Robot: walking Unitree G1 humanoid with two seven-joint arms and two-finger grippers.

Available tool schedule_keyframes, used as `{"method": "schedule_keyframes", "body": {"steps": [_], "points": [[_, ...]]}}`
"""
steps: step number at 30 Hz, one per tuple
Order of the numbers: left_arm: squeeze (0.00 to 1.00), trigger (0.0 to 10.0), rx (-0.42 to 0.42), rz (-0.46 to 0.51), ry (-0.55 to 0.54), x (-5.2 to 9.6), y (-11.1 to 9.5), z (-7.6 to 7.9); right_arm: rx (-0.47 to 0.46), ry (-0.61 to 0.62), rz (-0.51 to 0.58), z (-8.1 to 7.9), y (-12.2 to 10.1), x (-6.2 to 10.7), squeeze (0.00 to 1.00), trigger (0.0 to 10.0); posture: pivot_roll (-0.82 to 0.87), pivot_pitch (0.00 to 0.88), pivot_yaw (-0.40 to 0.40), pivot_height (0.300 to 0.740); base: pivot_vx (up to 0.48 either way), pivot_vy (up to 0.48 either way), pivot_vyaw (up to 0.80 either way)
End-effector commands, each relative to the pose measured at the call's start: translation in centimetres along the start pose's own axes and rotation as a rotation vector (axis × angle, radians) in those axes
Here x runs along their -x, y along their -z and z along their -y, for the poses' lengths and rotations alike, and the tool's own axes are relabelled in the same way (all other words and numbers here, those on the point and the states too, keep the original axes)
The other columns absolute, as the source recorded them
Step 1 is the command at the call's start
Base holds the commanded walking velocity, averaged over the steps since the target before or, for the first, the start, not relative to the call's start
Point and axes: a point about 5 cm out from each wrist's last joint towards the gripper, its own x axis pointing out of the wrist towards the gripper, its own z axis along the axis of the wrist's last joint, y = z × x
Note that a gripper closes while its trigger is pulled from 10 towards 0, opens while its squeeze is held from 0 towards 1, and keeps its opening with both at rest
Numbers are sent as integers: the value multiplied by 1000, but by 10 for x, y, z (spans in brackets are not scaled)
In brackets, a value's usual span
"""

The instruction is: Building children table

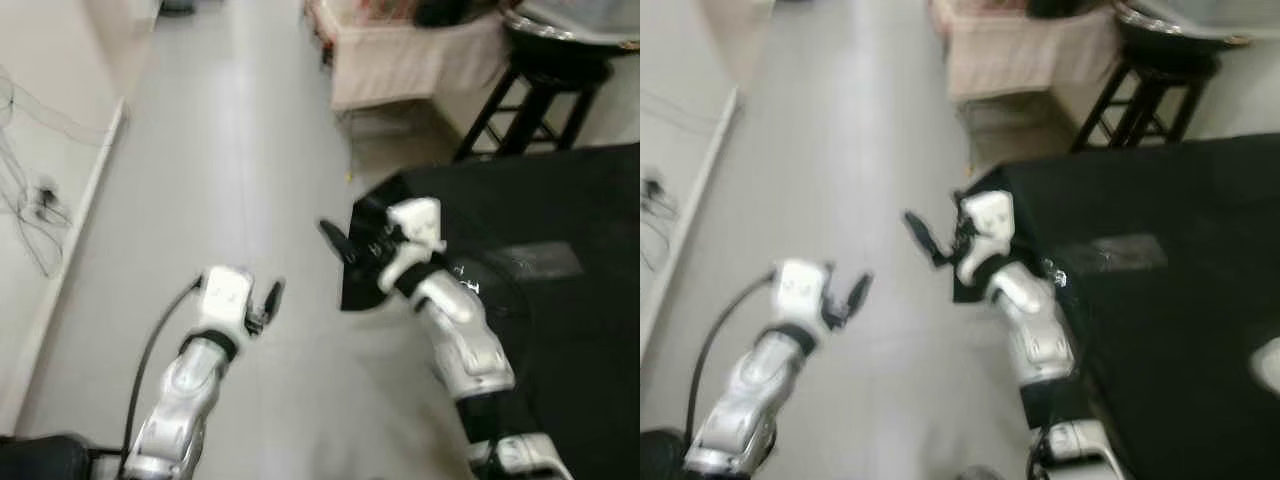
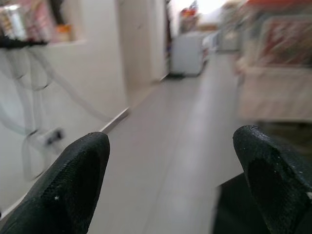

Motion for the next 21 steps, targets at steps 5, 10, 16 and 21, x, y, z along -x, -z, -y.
{"method": "schedule_keyframes", "body": {"steps": [5,10,16,21], "points": [[0,10000,-27,-46,-4,-2,13,-10,49,-34,-8,-4,1,-2,0,10000,53,0,-50,740,0,0,-800],[0,10000,-28,-39,-4,-5,13,-11,119,-76,-30,-2,-4,-3,0,10000,48,0,-63,740,0,0,-800],[0,10000,-28,-24,0,-5,11,-9,165,-74,-56,2,-4,-2,0,10000,47,0,-66,740,0,0,-800],[0,10000,-13,5,3,-4,5,-9,217,-56,-112,6,3,1,0,10000,39,0,-68,740,0,0,-800]]}}
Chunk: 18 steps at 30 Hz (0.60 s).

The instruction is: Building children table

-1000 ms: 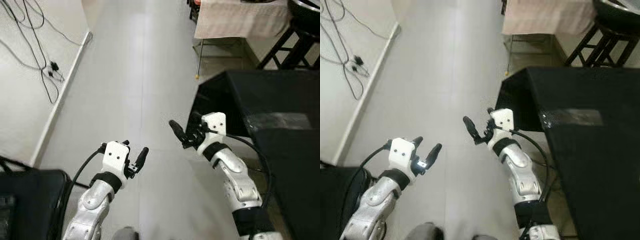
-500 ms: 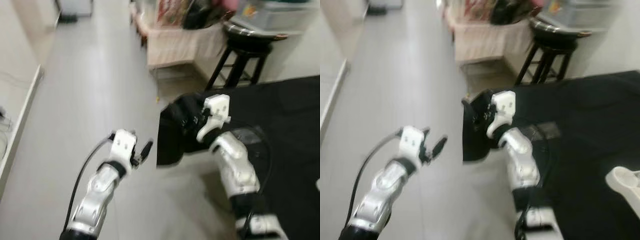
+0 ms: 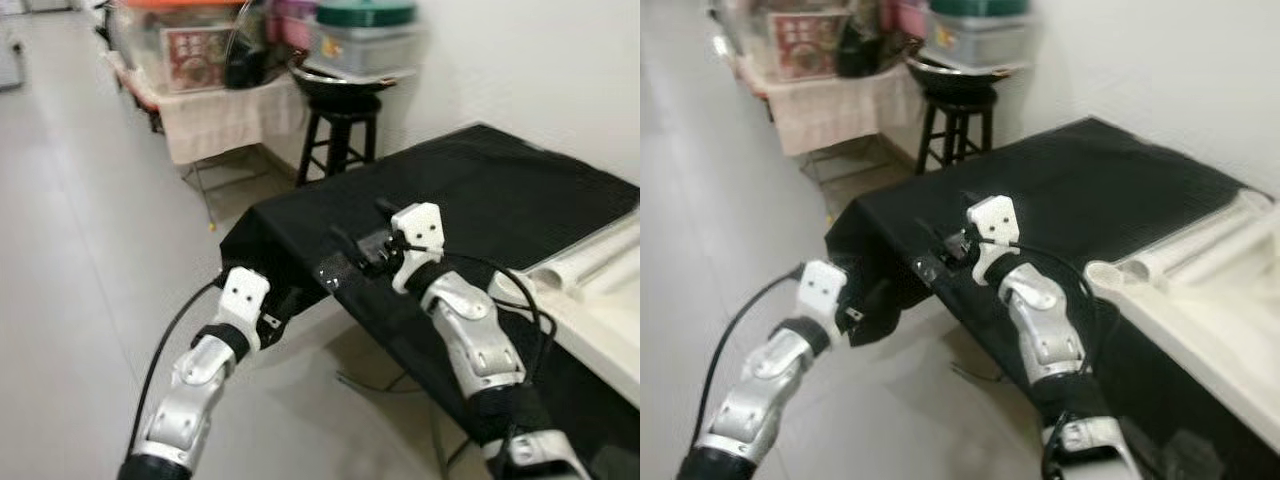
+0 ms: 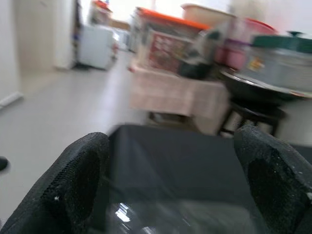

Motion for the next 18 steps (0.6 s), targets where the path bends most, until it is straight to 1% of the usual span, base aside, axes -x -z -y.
{"method": "schedule_keyframes", "body": {"steps": [1,6,8,10,11,12,14,16,17,18], "points": [[0,10000,11,22,-1,2,-4,-1,19,5,-36,0,4,1,0,10000,38,2,-68,740,0,0,-800],[0,10000,2,34,0,2,-6,-1,48,28,-64,5,5,3,0,10000,35,10,-70,740,0,0,-800],[0,10000,2,34,0,2,-6,-1,48,28,-64,5,5,3,0,10000,35,10,-70,740,0,0,-800],[0,10000,-9,43,3,3,-8,-2,80,45,-84,12,4,3,0,10000,35,15,-71,740,0,0,-800],[0,10000,-27,57,11,3,-12,-2,91,55,-83,17,1,3,0,10000,35,17,-72,740,0,0,-800],[0,10000,-42,71,11,3,-16,-4,93,55,-78,19,-1,3,0,10000,33,20,-74,740,0,0,-800],[0,10000,-42,71,11,3,-16,-4,93,55,-78,19,-1,3,0,10000,33,20,-74,740,0,0,-800],[0,10000,-54,100,3,4,-24,-7,92,55,-68,21,-4,3,0,10000,33,21,-74,740,0,0,-800],[0,10000,-54,100,3,4,-24,-7,92,55,-68,21,-4,3,0,10000,33,21,-74,740,0,0,-800],[0,10000,-59,122,-1,3,-30,-9,90,54,-60,22,-6,3,0,10000,32,24,-74,740,0,0,-800]]}}
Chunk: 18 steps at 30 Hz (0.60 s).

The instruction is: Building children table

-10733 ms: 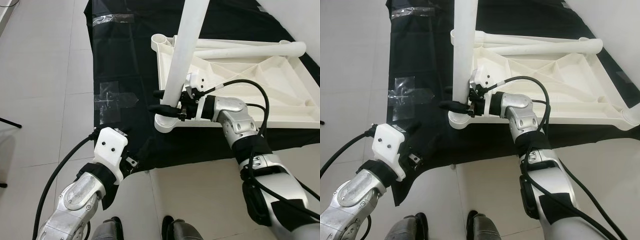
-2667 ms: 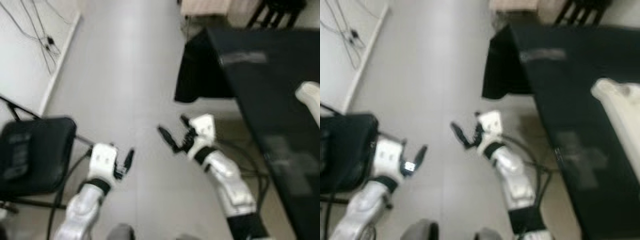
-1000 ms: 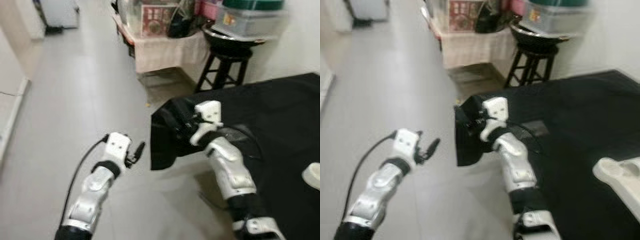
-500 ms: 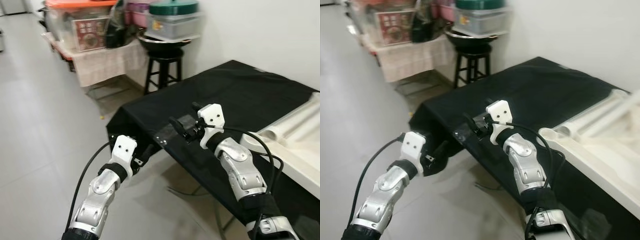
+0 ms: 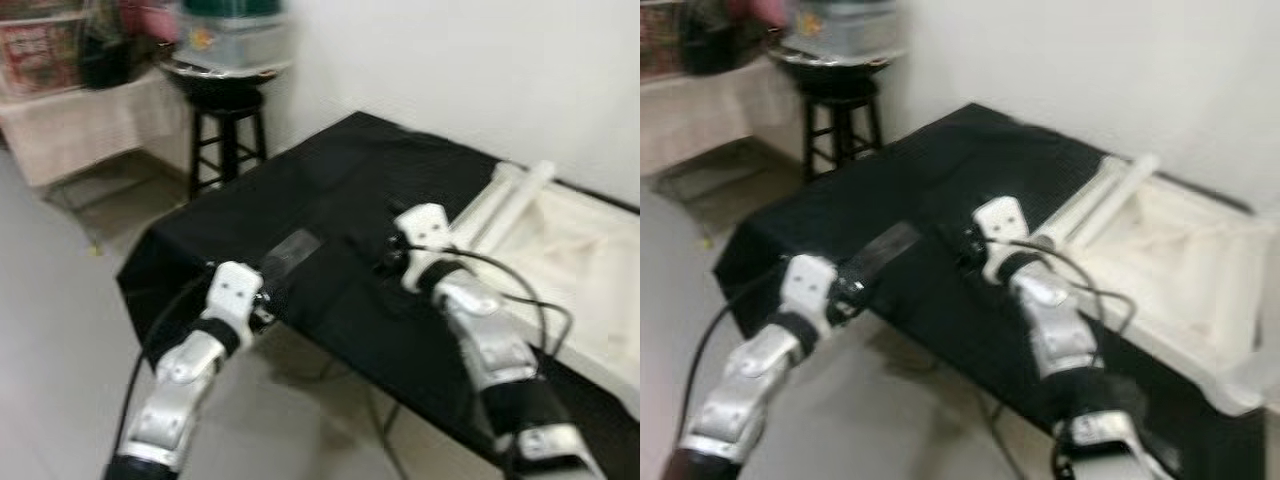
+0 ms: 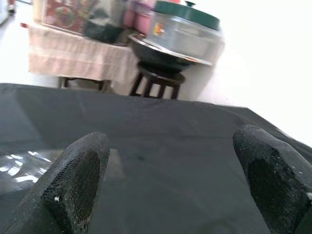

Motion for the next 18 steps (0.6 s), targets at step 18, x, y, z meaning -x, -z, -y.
{"method": "schedule_keyframes", "body": {"steps": [18], "points": [[0,10000,-81,99,-21,-1,-34,-17,255,74,-404,70,30,23,0,10000,39,47,-78,740,0,0,-800]]}}
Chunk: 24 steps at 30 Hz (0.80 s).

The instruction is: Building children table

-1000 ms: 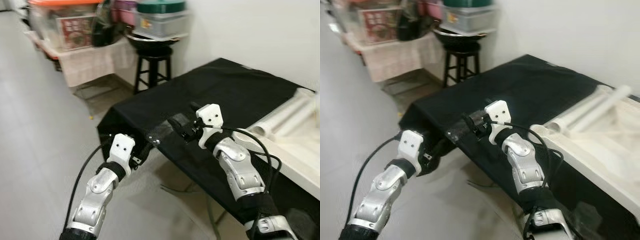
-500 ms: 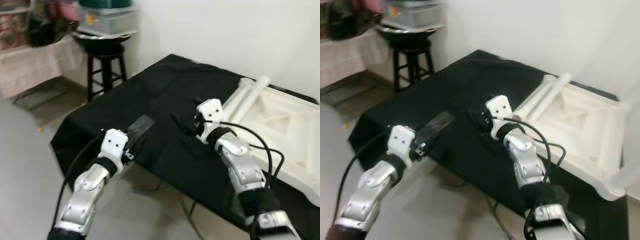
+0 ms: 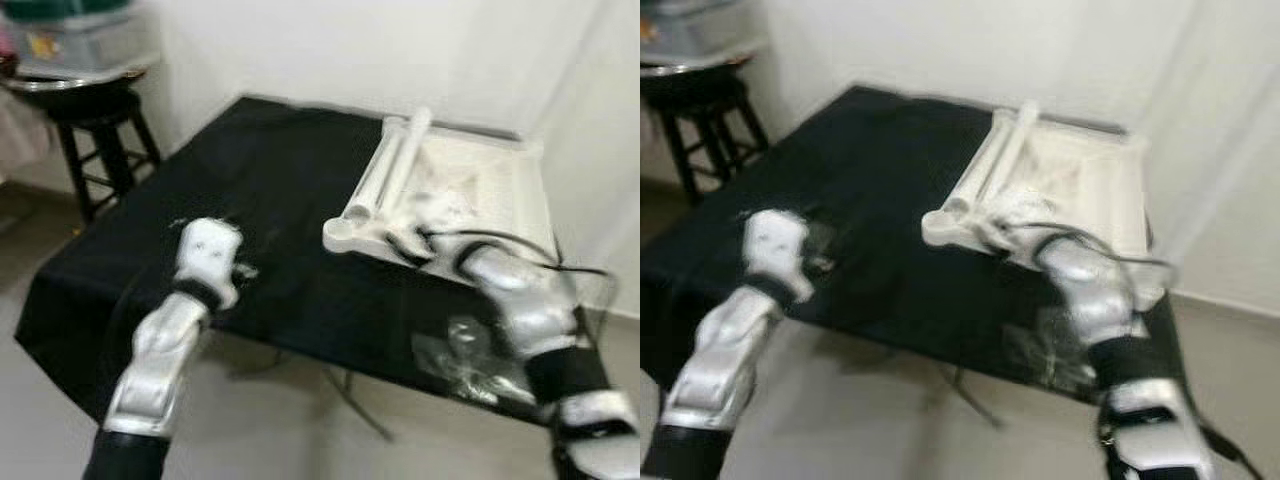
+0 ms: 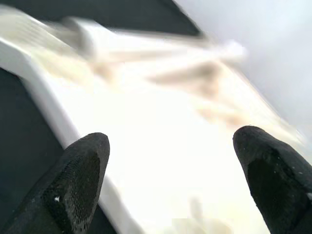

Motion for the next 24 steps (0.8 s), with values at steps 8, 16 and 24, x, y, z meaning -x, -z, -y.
{"method": "schedule_keyframes", "body": {"steps": [8,16,24], "points": [[0,10000,-17,-42,25,7,2,8,70,-214,-9,-30,-11,-22,0,10000,51,74,-85,740,0,0,-200],[0,10000,-21,-66,28,18,1,14,33,-328,-3,-39,-32,-42,0,10000,83,129,-100,740,0,0,0],[0,10000,-1,-115,33,34,3,24,120,-273,-26,-39,-48,-54,0,10000,99,197,-106,740,0,0,0]]}}
